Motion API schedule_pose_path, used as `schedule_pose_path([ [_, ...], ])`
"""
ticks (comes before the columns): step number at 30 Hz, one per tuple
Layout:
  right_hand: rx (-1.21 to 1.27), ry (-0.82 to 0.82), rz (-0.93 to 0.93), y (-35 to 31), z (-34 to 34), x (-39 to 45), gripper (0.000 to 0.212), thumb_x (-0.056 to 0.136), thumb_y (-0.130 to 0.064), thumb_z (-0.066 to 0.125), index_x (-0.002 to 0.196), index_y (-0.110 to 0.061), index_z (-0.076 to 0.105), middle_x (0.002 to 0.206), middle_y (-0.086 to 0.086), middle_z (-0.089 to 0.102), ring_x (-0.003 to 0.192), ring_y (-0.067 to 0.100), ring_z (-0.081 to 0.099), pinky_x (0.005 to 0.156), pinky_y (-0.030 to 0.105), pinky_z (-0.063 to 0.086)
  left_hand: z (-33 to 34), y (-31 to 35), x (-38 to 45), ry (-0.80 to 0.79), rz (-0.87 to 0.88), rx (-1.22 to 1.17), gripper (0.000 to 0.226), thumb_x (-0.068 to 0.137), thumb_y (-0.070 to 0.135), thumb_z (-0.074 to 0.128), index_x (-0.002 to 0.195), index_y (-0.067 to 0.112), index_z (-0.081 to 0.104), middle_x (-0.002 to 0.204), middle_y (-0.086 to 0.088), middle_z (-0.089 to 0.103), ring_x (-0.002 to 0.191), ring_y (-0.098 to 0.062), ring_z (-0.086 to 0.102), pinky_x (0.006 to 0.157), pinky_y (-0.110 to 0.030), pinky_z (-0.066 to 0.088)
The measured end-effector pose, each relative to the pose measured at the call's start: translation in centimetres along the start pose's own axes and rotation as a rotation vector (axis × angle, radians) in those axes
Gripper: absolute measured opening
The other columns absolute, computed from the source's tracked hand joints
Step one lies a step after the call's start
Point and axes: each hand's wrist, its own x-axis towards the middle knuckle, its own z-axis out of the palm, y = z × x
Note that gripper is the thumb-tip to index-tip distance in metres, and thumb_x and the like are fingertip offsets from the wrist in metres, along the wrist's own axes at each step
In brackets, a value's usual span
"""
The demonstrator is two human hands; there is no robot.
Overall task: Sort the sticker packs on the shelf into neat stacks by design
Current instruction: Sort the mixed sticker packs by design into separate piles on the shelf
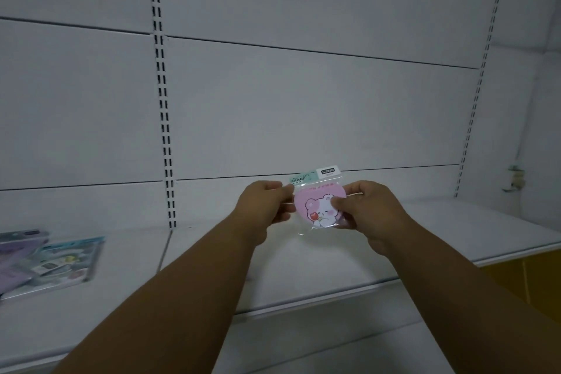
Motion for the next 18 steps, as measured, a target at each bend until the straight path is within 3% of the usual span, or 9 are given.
schedule_pose_path([
  [4,-0.129,-0.019,0.083,1.2,-4.3,3.5,0.015,0.08,-0.001,0.072,0.09,0.004,0.063,0.083,0.024,0.072,0.063,0.031,0.073,0.05,0.033,0.06,4.9,-1.5,2.8,0.007,-0.061,0.038,0.054,0.081,0.0,0.074,0.125,0.011,0.044,0.087,-0.019,0.072,0.052,-0.017,0.068,0.052,-0.029,0.058],
  [9,-0.761,-0.125,0.03,4.7,-7.0,7.9,0.027,0.078,-0.019,0.073,0.086,0.005,0.067,0.077,0.025,0.072,0.067,0.034,0.072,0.069,0.044,0.061,8.8,-4.4,5.5,0.06,-0.109,0.354,0.061,0.075,-0.002,0.076,0.124,0.011,0.042,0.08,-0.02,0.071,0.047,-0.018,0.068,0.044,-0.026,0.055],
  [12,-0.96,-0.207,-0.026,6.8,-7.0,9.2,0.025,0.076,-0.028,0.074,0.074,-0.009,0.057,0.072,0.011,0.068,0.063,0.025,0.067,0.061,0.033,0.058,9.9,-5.5,6.6,0.083,-0.127,0.559,0.062,0.073,-0.001,0.077,0.123,0.009,0.041,0.084,-0.022,0.07,0.048,-0.021,0.068,0.043,-0.028,0.054],
  [15,-1.058,-0.233,-0.109,7.7,-7.1,10.1,0.034,0.073,-0.03,0.076,0.069,-0.016,0.045,0.065,-0.001,0.05,0.062,0.015,0.053,0.047,0.022,0.037,10.5,-6.2,7.3,0.113,-0.108,0.785,0.055,0.069,0.004,0.08,0.111,0.01,0.045,0.085,-0.016,0.07,0.058,-0.024,0.069,0.053,-0.036,0.061],
  [18,-1.129,-0.252,-0.171,7.9,-6.9,10.4,0.033,0.071,-0.028,0.076,0.069,-0.017,0.045,0.066,-0.002,0.048,0.067,0.016,0.052,0.055,0.023,0.038,10.5,-6.9,7.3,0.133,-0.004,1.108,0.054,0.065,0.02,0.081,0.109,0.014,0.051,0.094,0.0,0.06,0.083,-0.02,0.06,0.067,-0.034,0.054],
])
